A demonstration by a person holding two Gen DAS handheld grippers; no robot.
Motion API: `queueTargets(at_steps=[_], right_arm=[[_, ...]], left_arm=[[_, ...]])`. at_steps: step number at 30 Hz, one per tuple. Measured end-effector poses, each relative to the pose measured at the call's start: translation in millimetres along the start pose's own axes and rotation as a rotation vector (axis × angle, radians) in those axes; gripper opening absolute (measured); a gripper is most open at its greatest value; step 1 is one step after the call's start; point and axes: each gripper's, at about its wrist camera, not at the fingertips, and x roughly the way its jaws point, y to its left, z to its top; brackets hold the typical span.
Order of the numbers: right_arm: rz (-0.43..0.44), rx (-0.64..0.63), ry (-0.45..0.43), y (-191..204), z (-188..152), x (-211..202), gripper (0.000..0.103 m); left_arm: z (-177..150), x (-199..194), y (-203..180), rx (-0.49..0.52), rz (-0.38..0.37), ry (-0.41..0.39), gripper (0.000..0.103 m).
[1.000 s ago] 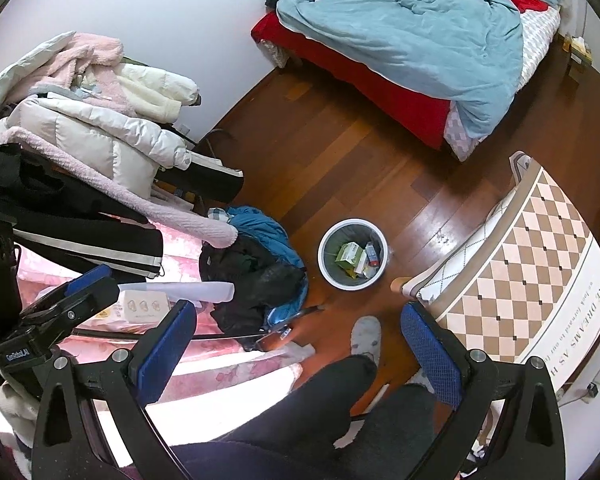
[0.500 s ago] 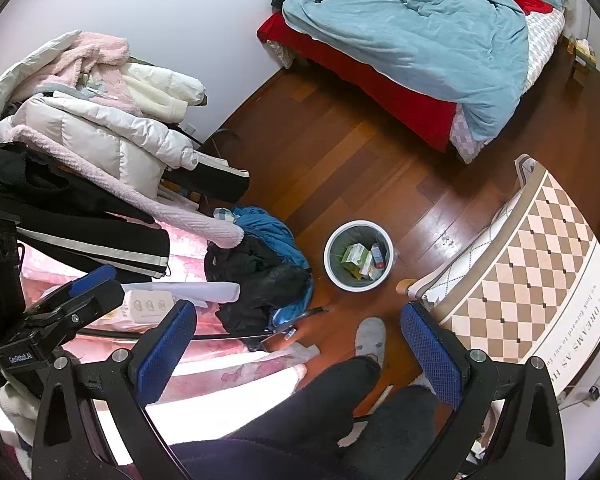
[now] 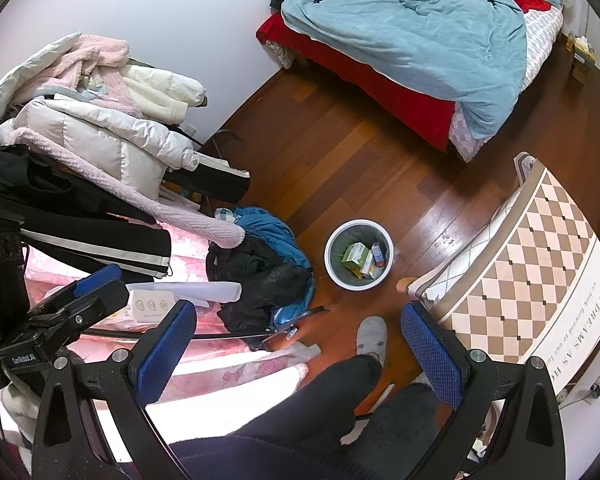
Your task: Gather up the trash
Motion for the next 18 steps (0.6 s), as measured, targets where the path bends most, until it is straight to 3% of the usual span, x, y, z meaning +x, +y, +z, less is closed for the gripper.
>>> queueTargets(at_steps=[18], right_arm=[[0.002,-0.004,-0.004,0.2,0.0,-5.9,0.103]], left_arm=[[-0.7,-4.5,0.0,-0.002,0.002,-0.011,0.103]])
